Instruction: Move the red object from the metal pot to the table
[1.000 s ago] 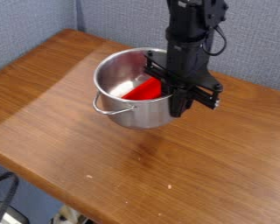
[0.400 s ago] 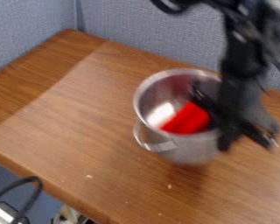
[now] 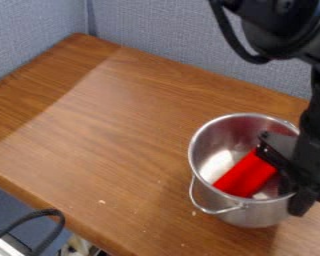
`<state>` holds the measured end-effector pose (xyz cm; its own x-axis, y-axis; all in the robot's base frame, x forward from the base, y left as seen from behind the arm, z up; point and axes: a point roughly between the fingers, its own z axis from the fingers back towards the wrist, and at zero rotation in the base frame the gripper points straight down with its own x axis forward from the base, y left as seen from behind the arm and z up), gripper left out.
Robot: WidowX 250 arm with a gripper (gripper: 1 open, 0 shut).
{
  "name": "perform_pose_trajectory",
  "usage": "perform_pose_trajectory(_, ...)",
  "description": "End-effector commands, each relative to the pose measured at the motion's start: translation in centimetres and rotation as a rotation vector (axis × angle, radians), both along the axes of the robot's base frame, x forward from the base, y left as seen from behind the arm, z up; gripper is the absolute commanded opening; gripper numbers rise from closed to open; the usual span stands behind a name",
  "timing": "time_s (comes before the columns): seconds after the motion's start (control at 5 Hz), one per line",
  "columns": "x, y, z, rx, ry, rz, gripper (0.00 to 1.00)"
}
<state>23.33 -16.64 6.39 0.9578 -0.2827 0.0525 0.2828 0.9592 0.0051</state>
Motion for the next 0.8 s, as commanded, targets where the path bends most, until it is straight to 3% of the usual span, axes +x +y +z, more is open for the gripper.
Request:
perform_pose_trajectory(0.0,-0.1,0.9,0.3,0.002,-0.026,0.013,0.00)
perform_pose_trajectory(0.2,-1.1,1.3,1.8,0.024,-0.017,0.020,0.00)
perform_pose_trajectory(0.4,-1.3,1.4,3.1,0.049,-0.019,0.021,0.00)
perform_pose_trajectory(0.6,-2.0,0.6,3.0,0.046,-0.023,0.004,0.00)
